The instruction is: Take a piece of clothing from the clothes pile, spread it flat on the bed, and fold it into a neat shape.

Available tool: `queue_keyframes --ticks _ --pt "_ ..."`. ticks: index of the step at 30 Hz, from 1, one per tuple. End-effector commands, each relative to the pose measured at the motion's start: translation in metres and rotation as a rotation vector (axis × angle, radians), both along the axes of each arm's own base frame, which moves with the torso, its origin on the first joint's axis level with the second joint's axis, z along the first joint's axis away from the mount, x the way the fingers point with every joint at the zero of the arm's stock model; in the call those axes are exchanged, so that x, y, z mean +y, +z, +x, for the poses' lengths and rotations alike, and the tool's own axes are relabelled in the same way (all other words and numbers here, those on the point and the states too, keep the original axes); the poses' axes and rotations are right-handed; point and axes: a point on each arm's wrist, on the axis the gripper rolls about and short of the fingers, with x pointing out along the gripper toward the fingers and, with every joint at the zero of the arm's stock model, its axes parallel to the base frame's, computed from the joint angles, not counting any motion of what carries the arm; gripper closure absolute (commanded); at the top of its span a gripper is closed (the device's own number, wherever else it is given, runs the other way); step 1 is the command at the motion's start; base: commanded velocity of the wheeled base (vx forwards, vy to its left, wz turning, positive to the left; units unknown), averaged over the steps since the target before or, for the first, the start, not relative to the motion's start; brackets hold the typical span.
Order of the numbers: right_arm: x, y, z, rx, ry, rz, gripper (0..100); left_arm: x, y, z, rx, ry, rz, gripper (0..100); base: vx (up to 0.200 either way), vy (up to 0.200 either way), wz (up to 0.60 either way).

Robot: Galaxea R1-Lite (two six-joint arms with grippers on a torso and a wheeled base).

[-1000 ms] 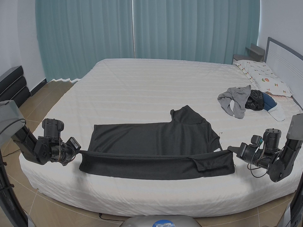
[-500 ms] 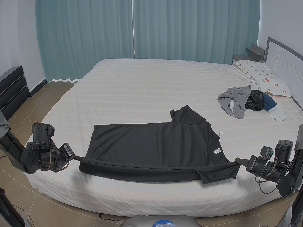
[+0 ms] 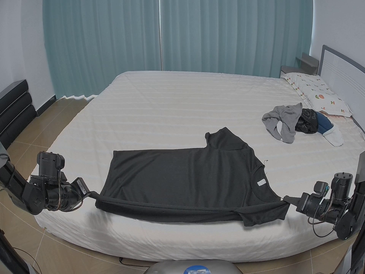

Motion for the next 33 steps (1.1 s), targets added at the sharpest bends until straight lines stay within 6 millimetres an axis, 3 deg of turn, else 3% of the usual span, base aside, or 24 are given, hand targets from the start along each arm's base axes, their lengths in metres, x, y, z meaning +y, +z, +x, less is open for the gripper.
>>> queue_keyframes --ticks 1,17,33 --pt "0.000 -0.009 0.011 0.005 0.000 -0.005 100 0.000 -0.011 0.010 0.030 -0.009 0.007 100 0.000 0.000 0.00" --pt "0.003 -0.034 0.080 -0.077 -0.015 -0.024 100 -0.001 -0.038 0.065 0.033 0.000 0.004 100 0.000 0.000 0.00" --pt "0.003 -0.049 0.107 -0.073 -0.015 -0.023 100 -0.001 -0.037 0.076 0.016 0.001 0.005 100 0.000 0.000 0.00"
